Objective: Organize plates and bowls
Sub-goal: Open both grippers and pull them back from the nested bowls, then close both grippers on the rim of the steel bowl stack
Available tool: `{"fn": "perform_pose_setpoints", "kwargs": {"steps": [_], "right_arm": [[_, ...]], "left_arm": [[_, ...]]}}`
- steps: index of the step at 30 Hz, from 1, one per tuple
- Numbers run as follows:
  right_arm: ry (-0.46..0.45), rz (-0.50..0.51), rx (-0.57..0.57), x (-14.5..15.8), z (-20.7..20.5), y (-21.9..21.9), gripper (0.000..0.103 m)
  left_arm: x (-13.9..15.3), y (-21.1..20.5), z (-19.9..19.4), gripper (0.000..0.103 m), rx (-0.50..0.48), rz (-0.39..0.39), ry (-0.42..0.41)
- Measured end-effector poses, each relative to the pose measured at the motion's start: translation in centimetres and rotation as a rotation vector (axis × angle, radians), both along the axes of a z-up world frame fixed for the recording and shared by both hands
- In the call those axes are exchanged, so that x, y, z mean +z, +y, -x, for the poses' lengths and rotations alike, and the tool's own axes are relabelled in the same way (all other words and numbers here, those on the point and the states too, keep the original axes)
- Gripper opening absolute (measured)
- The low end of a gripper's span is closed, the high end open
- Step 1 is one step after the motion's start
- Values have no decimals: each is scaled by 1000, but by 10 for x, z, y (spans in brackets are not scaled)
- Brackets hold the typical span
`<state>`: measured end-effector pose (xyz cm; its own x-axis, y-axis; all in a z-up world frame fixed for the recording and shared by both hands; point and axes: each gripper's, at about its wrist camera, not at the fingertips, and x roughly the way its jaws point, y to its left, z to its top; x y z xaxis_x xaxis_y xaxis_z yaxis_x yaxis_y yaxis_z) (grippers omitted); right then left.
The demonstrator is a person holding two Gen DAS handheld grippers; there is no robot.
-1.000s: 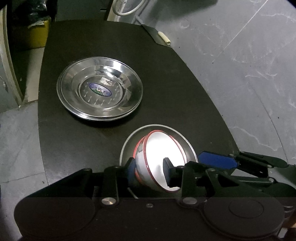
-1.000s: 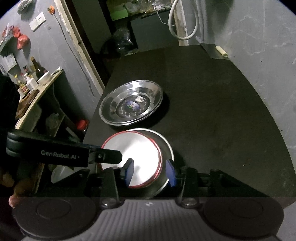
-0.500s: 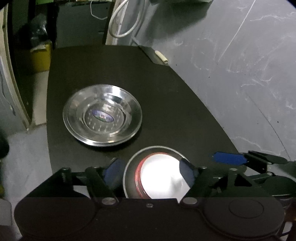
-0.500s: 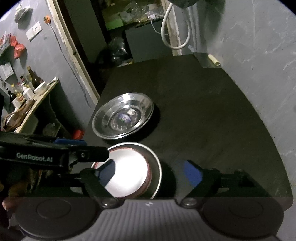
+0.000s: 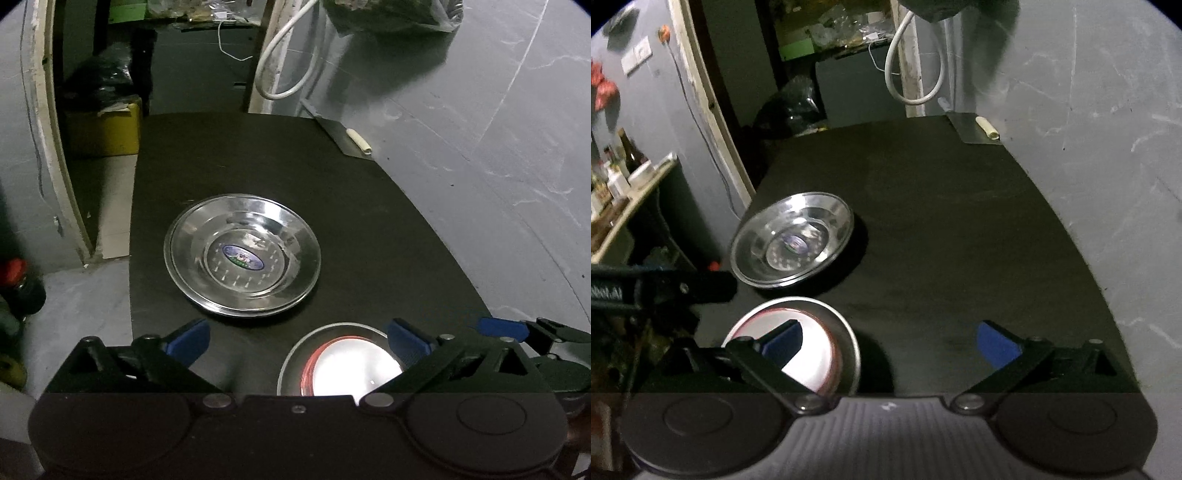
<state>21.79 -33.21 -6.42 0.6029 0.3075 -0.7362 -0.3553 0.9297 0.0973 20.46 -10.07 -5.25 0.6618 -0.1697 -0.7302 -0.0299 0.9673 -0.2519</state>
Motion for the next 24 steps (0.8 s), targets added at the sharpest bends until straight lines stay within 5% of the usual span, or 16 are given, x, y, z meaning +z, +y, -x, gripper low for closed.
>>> {"fn": "perform_pose_setpoints", "kwargs": {"steps": [13,24], "right_arm": [[14,72,22,-11,-4,-6,103],[44,101,53,-12,-6,-15,103]], "left_arm": [[-13,6,6,102,39,-85,2],[-36,22,20,102,51,-105,93]]}}
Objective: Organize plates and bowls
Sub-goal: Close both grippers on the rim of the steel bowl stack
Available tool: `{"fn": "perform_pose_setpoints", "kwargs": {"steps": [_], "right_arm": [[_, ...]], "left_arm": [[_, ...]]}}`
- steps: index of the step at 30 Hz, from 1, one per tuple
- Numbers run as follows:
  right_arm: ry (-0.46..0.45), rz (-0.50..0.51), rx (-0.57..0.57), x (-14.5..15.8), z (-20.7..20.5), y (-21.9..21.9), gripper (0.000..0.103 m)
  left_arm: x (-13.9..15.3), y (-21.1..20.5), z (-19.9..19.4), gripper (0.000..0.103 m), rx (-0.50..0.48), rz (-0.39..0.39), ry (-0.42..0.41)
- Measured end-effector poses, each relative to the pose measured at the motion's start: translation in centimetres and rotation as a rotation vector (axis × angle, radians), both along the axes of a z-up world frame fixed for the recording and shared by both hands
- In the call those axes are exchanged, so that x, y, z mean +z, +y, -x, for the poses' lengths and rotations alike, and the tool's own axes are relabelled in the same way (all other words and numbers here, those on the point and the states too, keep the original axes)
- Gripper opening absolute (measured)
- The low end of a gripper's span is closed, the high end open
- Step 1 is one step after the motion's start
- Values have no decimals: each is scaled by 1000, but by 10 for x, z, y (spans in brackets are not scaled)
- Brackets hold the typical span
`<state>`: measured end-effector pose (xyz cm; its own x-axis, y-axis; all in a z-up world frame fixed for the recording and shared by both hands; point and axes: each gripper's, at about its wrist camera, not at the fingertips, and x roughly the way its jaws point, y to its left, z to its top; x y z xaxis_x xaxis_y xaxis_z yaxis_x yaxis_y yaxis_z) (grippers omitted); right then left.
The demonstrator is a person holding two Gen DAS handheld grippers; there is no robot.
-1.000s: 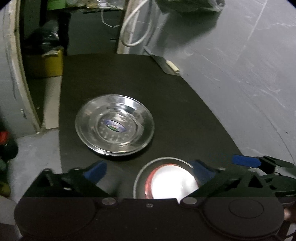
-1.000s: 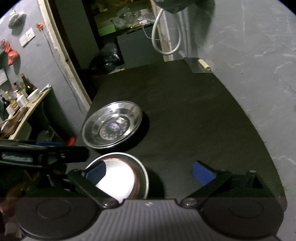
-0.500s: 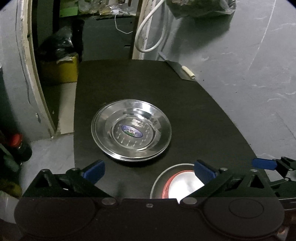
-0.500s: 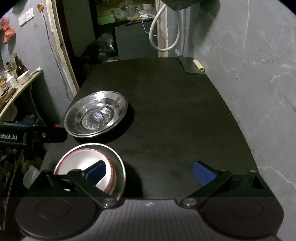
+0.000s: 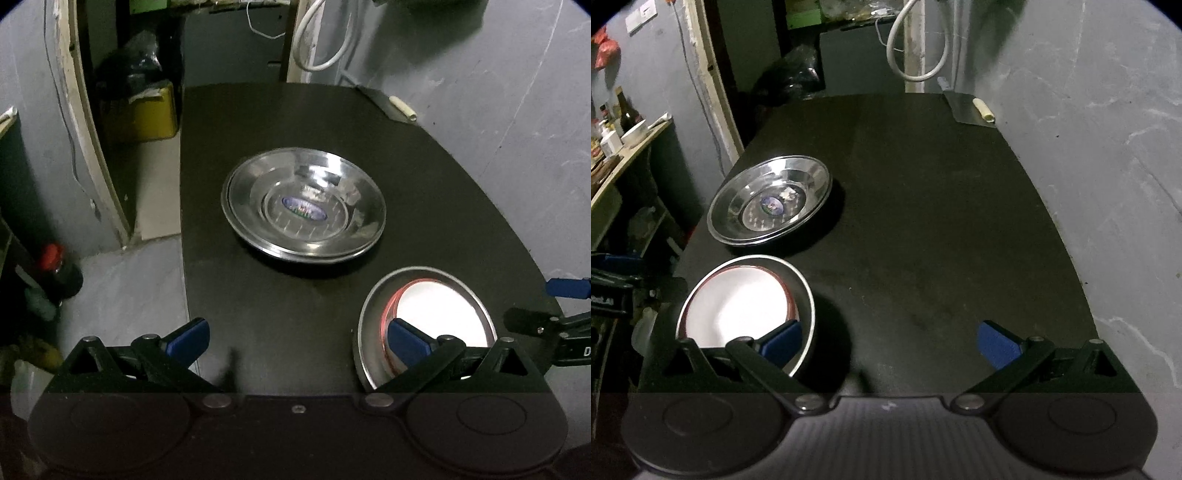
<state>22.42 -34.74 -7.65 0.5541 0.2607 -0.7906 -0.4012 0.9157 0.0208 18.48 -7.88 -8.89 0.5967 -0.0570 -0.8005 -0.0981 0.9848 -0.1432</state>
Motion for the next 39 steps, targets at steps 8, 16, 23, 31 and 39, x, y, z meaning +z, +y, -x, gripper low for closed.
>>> {"fn": "perform_pose_setpoints", "kwargs": {"steps": [8,16,23,31,39], "right_arm": [[32,31,67,-5,-2,13,103],[76,66,55,-12,-7,15,103],[97,89,87,-17,-9,20,103],[113,90,93,-19,-12,22,103],[123,78,84,-22,-15,19,103]], "left_arm": [[-8,-7,-5,102,-47,-52,62],[-14,-17,-10,102,-77,-98,101],[-17,-18,-12,102,-78,-116,119],[-22,-24,-18,102,-79,-141,143],[-26,-23,-21,102,-74,-121,156]]}}
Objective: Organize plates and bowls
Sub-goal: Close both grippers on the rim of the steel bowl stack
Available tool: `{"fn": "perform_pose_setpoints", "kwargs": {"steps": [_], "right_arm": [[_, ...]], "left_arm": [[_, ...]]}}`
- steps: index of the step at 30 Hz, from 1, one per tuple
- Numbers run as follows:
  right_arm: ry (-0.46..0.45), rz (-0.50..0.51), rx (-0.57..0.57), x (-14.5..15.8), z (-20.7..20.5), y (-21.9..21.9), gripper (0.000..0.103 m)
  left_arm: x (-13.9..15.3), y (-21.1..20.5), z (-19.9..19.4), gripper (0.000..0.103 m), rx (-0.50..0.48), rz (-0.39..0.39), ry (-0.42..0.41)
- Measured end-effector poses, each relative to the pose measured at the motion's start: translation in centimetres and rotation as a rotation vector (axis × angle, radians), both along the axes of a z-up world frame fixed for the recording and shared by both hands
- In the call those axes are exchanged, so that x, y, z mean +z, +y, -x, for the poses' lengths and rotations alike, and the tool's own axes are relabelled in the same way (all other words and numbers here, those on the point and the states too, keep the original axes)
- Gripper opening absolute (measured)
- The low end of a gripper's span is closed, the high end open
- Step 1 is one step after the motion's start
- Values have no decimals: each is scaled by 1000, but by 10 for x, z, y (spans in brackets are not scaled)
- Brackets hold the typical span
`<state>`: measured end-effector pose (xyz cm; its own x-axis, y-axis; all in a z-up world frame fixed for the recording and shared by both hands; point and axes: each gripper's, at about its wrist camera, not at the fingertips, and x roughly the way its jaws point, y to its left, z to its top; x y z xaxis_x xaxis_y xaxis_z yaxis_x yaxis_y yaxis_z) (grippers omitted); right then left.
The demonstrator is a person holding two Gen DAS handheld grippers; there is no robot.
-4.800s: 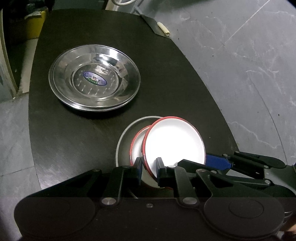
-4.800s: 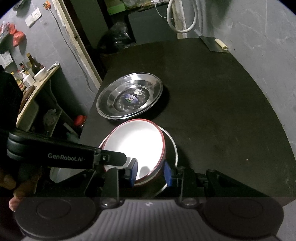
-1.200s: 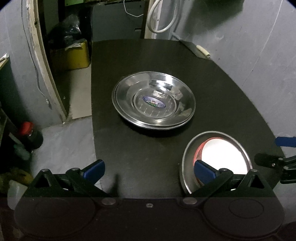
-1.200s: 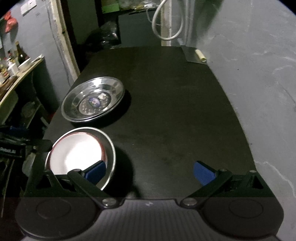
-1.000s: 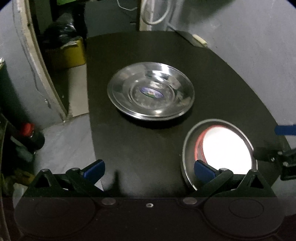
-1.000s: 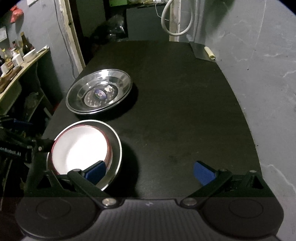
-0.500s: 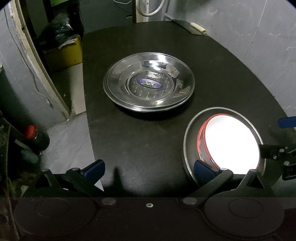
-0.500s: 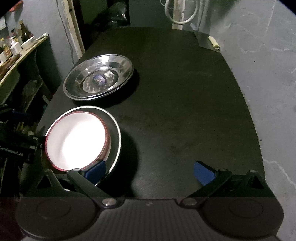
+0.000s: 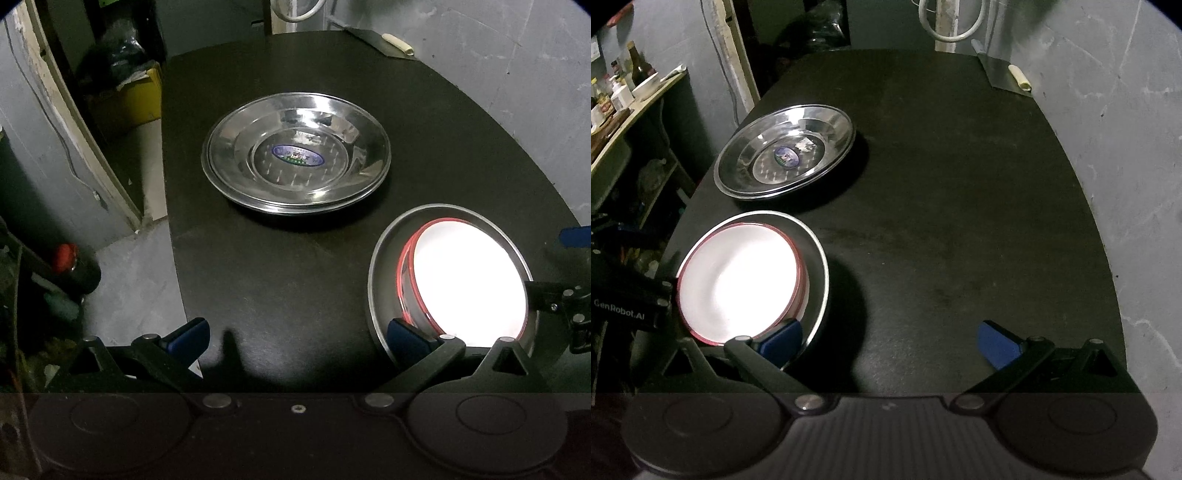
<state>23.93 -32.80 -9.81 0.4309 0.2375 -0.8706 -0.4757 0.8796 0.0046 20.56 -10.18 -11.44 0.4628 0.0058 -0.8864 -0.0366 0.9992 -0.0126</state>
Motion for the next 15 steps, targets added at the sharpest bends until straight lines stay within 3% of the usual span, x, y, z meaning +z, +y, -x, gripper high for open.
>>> {"fn": "perform_pose_setpoints", "kwargs": {"steps": [8,15], "right_arm": [[0,-6,1,-1,-1,-1,102],[-4,-39,27,2,2,-2,88]], "left_arm": [[-2,4,0,102,11,25,9],[-4,10,0,95,32,91,16]]}}
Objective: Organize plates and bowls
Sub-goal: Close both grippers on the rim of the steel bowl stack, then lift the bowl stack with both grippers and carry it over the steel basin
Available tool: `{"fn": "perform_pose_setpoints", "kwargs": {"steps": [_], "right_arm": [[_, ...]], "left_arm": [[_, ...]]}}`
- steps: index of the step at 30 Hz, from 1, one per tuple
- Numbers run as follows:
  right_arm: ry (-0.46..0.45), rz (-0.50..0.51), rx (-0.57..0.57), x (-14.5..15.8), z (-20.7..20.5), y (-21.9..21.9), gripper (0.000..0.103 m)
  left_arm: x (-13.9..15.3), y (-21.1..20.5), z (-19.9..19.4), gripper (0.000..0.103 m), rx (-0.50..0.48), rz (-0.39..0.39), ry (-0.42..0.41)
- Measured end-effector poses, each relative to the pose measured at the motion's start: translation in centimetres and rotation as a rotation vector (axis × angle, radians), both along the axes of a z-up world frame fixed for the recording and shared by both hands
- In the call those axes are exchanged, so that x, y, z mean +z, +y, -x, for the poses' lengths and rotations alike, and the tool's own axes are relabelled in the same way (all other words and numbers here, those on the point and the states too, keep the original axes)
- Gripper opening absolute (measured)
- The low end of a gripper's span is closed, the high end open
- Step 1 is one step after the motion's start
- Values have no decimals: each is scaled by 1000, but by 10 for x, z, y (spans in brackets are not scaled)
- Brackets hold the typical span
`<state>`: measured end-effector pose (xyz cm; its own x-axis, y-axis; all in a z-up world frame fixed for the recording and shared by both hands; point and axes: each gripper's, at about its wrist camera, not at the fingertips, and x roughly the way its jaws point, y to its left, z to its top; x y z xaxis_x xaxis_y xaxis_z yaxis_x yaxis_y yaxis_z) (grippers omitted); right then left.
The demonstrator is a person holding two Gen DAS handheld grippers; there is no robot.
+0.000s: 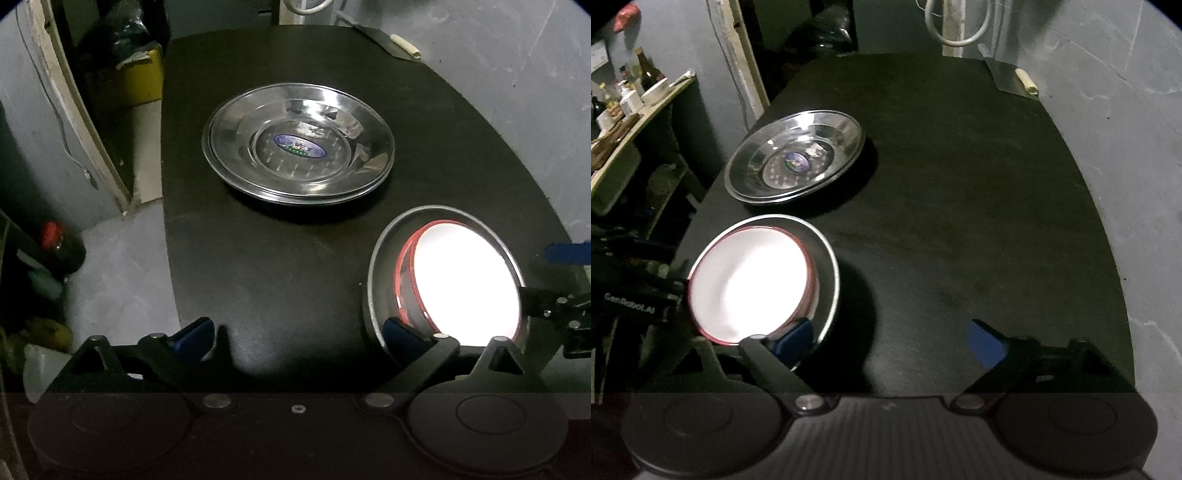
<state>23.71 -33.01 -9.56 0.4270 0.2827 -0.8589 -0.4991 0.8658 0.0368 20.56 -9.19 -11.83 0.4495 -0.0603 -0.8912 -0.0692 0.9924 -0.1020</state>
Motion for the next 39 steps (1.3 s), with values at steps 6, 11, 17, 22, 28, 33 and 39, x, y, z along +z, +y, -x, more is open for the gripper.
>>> {"fn": "perform_pose_setpoints", "kwargs": {"steps": [6,11,17,22,28,33,39], "right_arm": [[13,-46,49,4,3,2,65],[39,-85,102,6,5,5,42],[63,-92,135,6,5,11,27],[76,-72,153,4,4,18,22],[105,-84,140,1,-1,17,22],[106,-72,146,-1,-1,20,23],[118,-62,155,-5,-2,24,25]], "left_arm": [[3,-1,1,75,-13,48,-20],[6,-4,1,47,-46,107,-32],[7,-9,0,30,-76,132,-37],[8,-14,-2,20,-99,139,-38],[6,-16,-3,19,-99,139,-33],[6,-17,-4,19,-100,124,-31],[6,-19,-4,17,-102,121,-29]]}}
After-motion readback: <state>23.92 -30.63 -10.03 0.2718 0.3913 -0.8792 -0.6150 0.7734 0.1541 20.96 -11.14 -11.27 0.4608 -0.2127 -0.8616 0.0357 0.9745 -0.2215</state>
